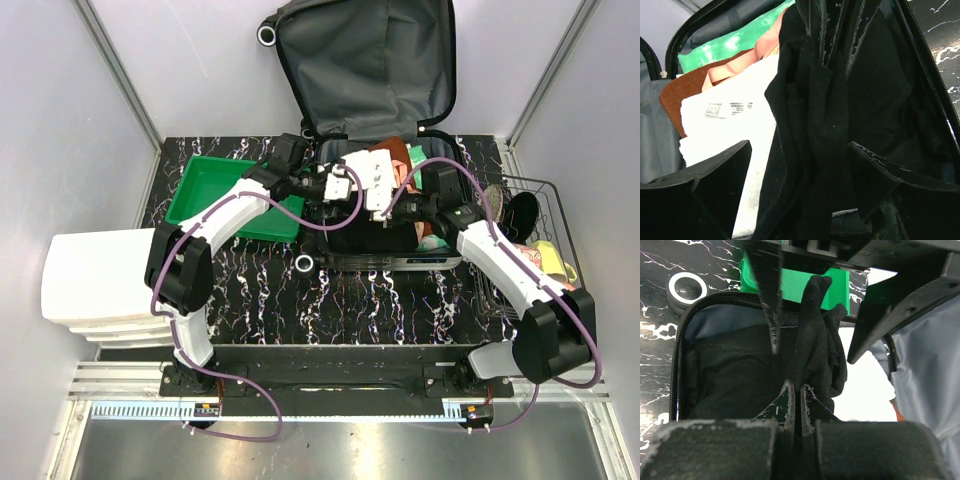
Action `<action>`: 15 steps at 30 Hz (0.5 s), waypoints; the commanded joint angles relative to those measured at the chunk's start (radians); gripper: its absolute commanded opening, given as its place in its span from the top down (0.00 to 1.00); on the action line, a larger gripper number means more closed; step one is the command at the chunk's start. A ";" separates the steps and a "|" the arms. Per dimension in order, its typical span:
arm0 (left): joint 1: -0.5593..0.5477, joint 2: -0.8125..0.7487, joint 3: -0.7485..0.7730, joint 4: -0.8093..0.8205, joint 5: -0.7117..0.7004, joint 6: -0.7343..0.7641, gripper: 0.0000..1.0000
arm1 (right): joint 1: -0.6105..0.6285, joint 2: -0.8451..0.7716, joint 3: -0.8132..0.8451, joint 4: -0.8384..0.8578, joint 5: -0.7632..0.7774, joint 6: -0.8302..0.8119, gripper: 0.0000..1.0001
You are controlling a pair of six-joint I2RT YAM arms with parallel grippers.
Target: Open, take out, and arrange the luggage
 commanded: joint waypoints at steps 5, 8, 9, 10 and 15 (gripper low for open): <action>-0.002 -0.015 0.059 -0.003 0.032 -0.032 0.67 | 0.017 -0.058 -0.031 0.175 0.019 0.031 0.94; -0.001 0.013 0.163 -0.020 -0.031 -0.257 1.00 | 0.014 -0.051 -0.011 0.221 0.099 0.163 0.80; 0.002 0.029 0.192 -0.032 -0.071 -0.314 1.00 | 0.009 -0.048 -0.005 0.233 0.120 0.192 0.47; 0.004 0.039 0.254 -0.049 -0.082 -0.409 1.00 | 0.003 -0.047 0.003 0.232 0.136 0.218 0.28; 0.017 0.097 0.453 -0.176 -0.192 -0.723 1.00 | -0.072 -0.033 0.093 0.171 0.194 0.467 0.00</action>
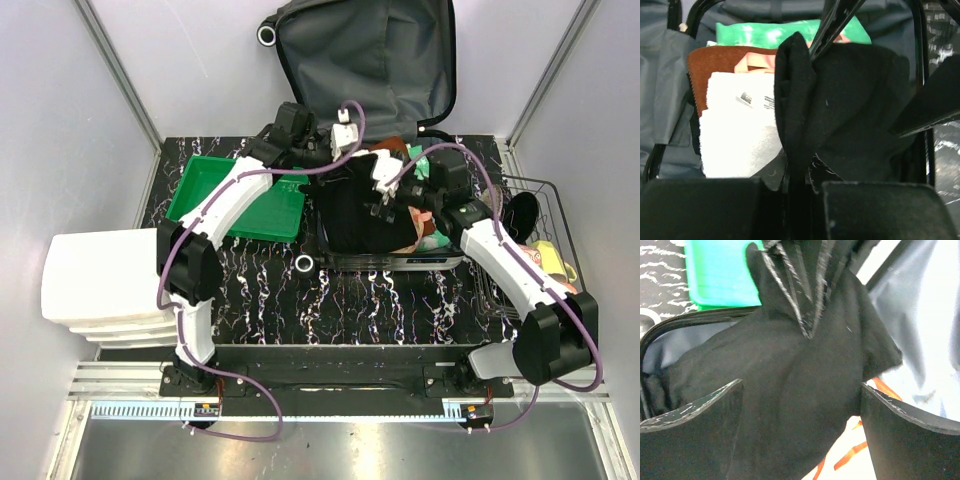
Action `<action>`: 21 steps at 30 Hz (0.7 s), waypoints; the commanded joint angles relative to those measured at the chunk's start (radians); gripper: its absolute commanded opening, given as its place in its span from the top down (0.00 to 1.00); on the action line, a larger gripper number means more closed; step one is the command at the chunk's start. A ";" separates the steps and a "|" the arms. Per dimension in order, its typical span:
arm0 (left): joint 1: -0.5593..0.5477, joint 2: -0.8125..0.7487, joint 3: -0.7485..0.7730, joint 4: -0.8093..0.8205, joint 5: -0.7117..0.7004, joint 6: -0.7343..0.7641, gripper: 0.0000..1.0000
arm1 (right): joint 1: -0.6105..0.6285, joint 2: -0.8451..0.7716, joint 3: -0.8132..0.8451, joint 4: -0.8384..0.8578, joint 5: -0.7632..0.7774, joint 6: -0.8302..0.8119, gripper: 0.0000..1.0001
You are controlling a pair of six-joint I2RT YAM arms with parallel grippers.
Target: Open, take out, and arrange the luggage
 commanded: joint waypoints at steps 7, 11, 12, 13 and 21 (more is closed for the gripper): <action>0.089 0.094 0.270 -0.144 -0.214 -0.697 1.00 | -0.198 0.003 0.159 -0.160 0.016 0.422 0.00; 0.198 0.143 0.315 -0.250 -0.213 -0.875 1.00 | -0.200 -0.012 0.142 -0.180 0.043 0.429 0.00; 0.215 0.138 0.292 -0.255 -0.200 -0.915 1.00 | -0.202 -0.011 0.144 -0.186 0.043 0.434 0.00; 0.230 0.132 0.275 -0.255 -0.203 -0.925 1.00 | -0.202 -0.009 0.145 -0.191 0.043 0.446 0.00; 0.356 0.118 0.265 -0.288 -0.211 -0.819 1.00 | -0.202 0.023 0.162 -0.200 0.035 0.466 0.00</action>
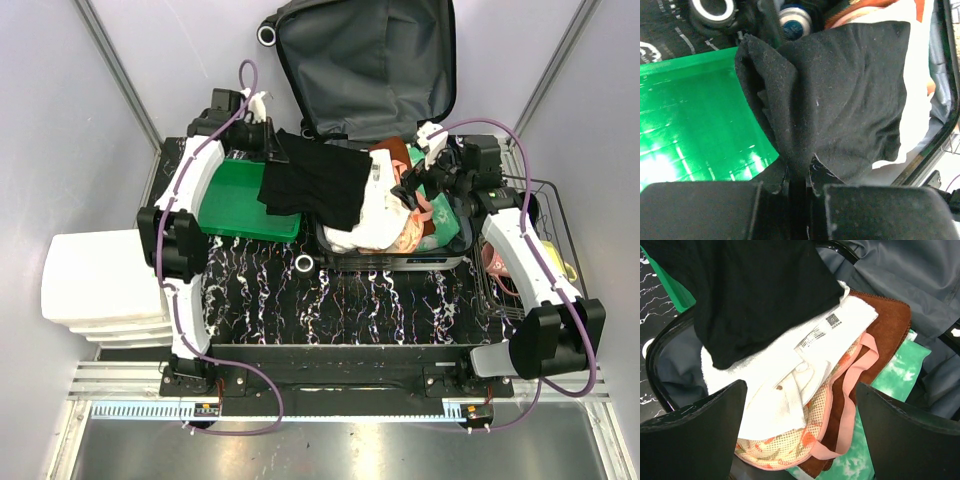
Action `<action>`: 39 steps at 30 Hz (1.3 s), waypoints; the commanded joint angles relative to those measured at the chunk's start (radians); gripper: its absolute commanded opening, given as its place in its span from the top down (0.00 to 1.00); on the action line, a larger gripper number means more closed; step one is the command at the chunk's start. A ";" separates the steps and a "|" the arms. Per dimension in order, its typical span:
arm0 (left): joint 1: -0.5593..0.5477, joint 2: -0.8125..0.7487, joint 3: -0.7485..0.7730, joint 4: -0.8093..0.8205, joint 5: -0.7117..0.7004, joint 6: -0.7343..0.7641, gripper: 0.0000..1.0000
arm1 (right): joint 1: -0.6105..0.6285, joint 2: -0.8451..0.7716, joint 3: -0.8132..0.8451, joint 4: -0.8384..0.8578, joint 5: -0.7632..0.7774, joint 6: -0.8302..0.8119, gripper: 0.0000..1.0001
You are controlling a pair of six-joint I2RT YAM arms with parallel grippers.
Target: Open, take out, and arrange the luggage
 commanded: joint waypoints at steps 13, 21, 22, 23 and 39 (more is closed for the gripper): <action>0.121 0.086 0.188 -0.202 -0.221 0.459 1.00 | 0.003 0.022 0.039 -0.016 -0.001 0.007 0.00; 0.135 0.171 0.187 -0.144 -0.434 0.622 1.00 | 0.003 0.012 0.036 -0.044 -0.007 -0.011 0.00; 0.143 0.185 0.187 -0.117 -0.438 0.629 1.00 | 0.003 0.010 0.034 -0.045 -0.010 -0.011 0.00; 0.147 0.191 0.182 -0.103 -0.465 0.638 1.00 | 0.003 0.007 0.034 -0.048 -0.010 -0.011 0.00; 0.170 0.266 0.165 -0.078 -0.729 0.663 0.99 | 0.003 0.007 0.032 -0.058 -0.011 -0.022 0.00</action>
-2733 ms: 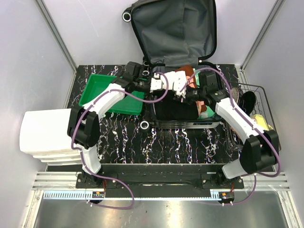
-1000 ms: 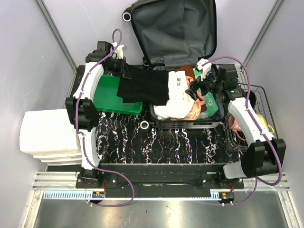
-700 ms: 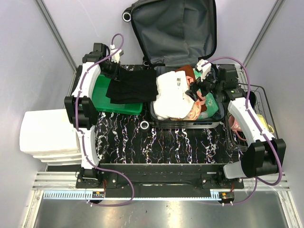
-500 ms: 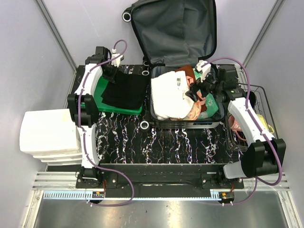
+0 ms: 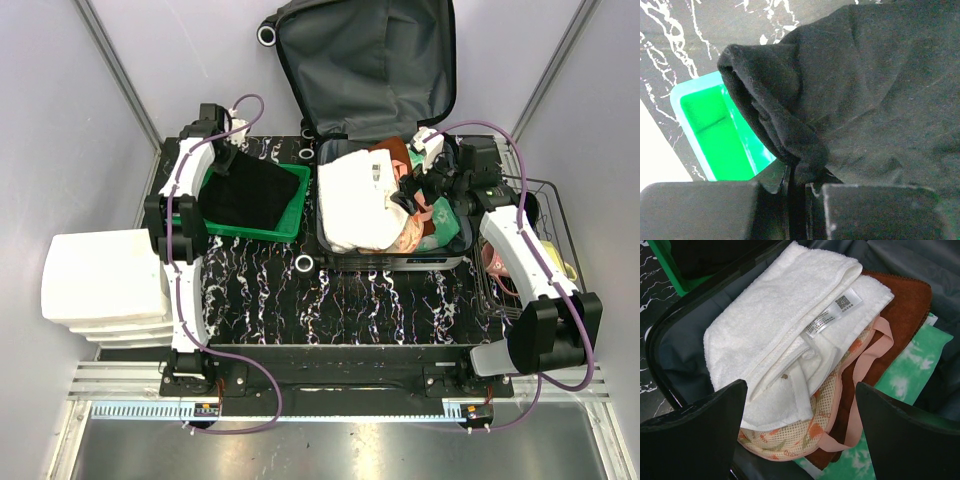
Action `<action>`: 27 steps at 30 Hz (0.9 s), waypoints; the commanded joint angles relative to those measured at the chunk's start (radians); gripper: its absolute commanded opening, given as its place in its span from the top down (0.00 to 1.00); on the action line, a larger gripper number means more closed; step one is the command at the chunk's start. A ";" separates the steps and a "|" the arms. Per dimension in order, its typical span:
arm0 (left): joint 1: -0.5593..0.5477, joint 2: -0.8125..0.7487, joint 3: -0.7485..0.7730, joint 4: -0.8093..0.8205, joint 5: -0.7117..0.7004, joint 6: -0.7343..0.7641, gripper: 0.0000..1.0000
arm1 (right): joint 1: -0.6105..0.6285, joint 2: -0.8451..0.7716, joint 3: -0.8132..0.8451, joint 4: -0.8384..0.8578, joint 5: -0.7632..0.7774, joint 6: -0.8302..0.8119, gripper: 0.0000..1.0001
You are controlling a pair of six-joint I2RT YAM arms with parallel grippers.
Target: Open, take out, and arrange the luggage
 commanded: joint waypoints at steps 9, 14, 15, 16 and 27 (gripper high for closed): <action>0.051 0.017 0.072 -0.053 -0.232 -0.085 0.59 | 0.002 0.007 0.054 0.004 -0.019 -0.003 0.00; 0.066 -0.045 0.060 -0.057 -0.174 -0.121 0.16 | 0.003 0.010 0.054 0.012 -0.022 0.005 0.00; 0.071 -0.096 0.044 -0.030 -0.139 -0.121 0.14 | 0.003 0.010 0.051 0.012 -0.022 0.010 0.00; 0.072 -0.124 0.006 -0.008 -0.069 -0.122 0.13 | 0.003 0.009 0.049 0.012 -0.024 0.011 0.00; -0.041 -0.188 -0.155 -0.017 0.013 -0.004 0.33 | 0.003 0.001 0.034 0.026 -0.030 0.026 0.00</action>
